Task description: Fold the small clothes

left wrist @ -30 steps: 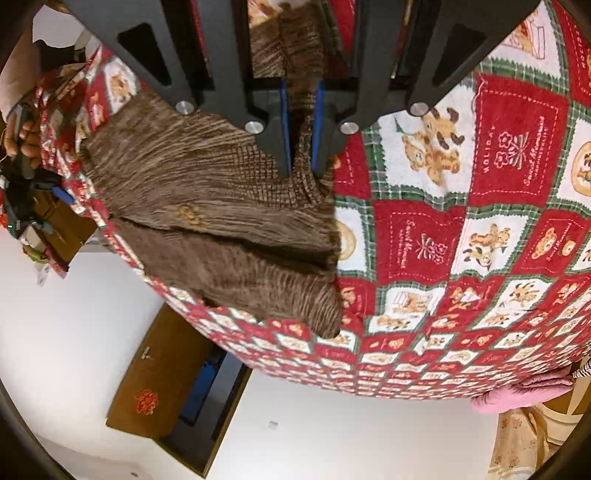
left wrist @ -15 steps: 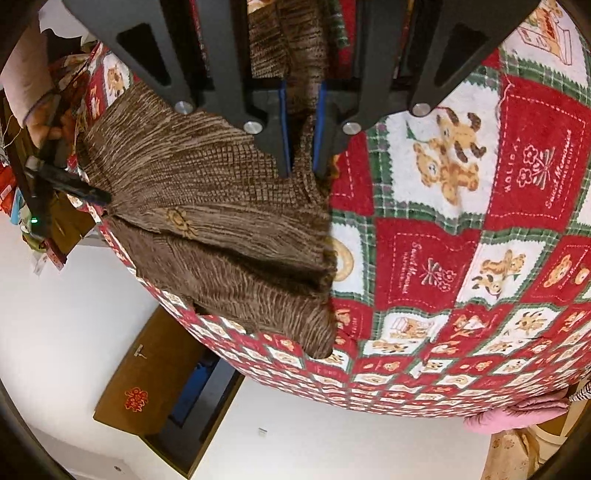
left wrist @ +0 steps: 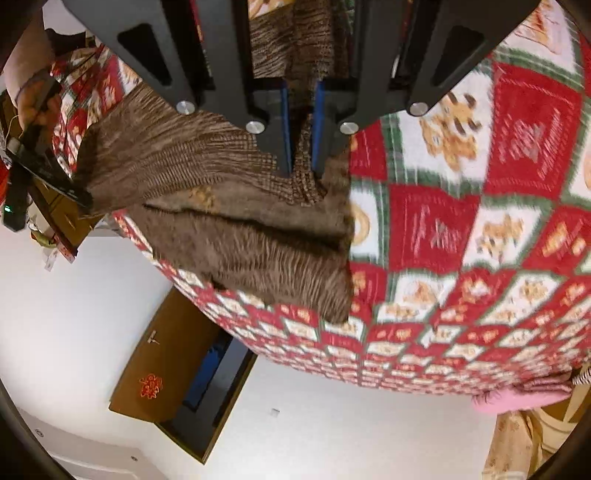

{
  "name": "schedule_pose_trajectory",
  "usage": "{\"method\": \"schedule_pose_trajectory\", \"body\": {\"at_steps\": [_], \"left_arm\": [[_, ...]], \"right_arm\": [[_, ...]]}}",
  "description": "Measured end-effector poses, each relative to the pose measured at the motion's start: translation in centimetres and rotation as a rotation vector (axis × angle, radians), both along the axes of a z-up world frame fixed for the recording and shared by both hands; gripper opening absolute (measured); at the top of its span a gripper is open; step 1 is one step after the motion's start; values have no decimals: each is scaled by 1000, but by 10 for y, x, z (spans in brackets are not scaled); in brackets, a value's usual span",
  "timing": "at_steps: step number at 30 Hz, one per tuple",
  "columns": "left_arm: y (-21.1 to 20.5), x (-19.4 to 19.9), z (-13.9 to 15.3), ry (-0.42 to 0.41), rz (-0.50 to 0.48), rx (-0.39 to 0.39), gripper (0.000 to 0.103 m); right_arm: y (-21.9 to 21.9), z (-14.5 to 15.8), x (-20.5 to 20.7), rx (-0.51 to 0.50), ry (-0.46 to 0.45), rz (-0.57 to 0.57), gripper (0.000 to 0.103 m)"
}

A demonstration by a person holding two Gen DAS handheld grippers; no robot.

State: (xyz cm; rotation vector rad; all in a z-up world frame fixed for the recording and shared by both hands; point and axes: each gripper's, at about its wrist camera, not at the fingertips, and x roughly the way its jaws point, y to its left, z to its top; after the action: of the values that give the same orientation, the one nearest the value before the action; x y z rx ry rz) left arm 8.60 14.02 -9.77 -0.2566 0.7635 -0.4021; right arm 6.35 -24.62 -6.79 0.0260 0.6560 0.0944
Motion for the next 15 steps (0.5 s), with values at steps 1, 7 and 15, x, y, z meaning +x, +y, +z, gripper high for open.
{"method": "schedule_pose_trajectory", "body": {"at_steps": [1, 7, 15], "left_arm": [[0, 1, 7, -15, 3, 0, 10], [-3, 24, 47, -103, 47, 29, 9], [-7, 58, 40, -56, 92, 27, 9]], "right_arm": [[0, 8, -1, 0, -23, -10, 8], [1, 48, -2, -38, -151, -81, 8], [1, 39, 18, -78, -133, -139, 8]]}}
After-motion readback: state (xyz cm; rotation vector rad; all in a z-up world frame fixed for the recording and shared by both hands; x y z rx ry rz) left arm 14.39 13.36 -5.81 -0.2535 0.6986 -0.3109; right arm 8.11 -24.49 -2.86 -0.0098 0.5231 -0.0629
